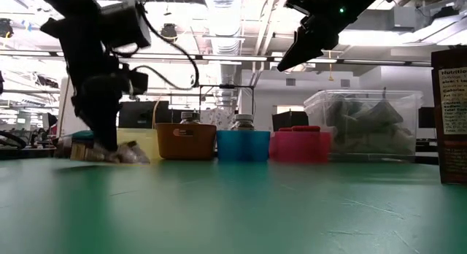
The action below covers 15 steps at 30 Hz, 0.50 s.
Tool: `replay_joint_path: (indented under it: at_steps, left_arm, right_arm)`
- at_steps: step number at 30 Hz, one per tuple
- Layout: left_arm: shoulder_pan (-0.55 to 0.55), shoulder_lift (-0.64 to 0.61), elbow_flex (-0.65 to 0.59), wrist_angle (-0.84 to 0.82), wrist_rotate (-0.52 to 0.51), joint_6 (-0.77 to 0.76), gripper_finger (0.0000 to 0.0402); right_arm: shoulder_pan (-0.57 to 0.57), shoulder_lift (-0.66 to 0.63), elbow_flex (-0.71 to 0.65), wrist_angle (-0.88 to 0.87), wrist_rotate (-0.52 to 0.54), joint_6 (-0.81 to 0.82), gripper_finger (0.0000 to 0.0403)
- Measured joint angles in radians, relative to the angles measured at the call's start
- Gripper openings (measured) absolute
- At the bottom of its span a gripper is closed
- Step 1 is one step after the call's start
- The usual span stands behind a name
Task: Sort spices by type
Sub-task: Put the top left orange spice pack into the yellow bin
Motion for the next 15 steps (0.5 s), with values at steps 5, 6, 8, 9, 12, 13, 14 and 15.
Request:
replay_joint_path:
  at_steps: [5, 6, 8, 9, 12, 13, 14, 15]
  left_arm:
    - [0.014, -0.161, 0.053, -0.120, -0.155, 0.045, 0.0002]
    - [0.020, -0.201, 0.058, -0.133, -0.211, 0.060, 0.0002]
    - [0.035, -0.276, 0.059, -0.129, -0.344, 0.090, 0.0001]
    - [0.043, -0.312, 0.059, -0.122, -0.417, 0.109, 0.0001]
    - [0.059, -0.399, 0.053, -0.061, -0.635, 0.188, 0.0001]
    - [0.064, -0.424, 0.043, -0.018, -0.708, 0.226, 0.0001]
    - [0.067, -0.442, 0.028, 0.028, -0.773, 0.267, 0.0001]
    - [0.072, -0.454, 0.010, 0.084, -0.828, 0.309, 0.0001]
  right_arm:
    - [0.000, 0.000, 0.000, 0.004, 0.000, 0.000, 0.0299]
    - [0.000, 0.000, 0.000, 0.008, 0.000, 0.000, 0.0299]
    - [-0.002, 0.000, 0.000, 0.020, 0.000, 0.000, 0.0299]
    - [-0.002, 0.000, 0.000, 0.024, 0.000, -0.001, 0.0299]
    - [-0.002, 0.000, 0.000, 0.032, 0.000, -0.003, 0.0299]
    - [-0.002, 0.000, 0.000, 0.032, 0.000, -0.005, 0.0299]
    - [-0.002, 0.000, 0.000, 0.032, 0.000, -0.005, 0.0299]
    - [-0.002, 0.000, 0.000, 0.032, 0.000, -0.005, 0.0299]
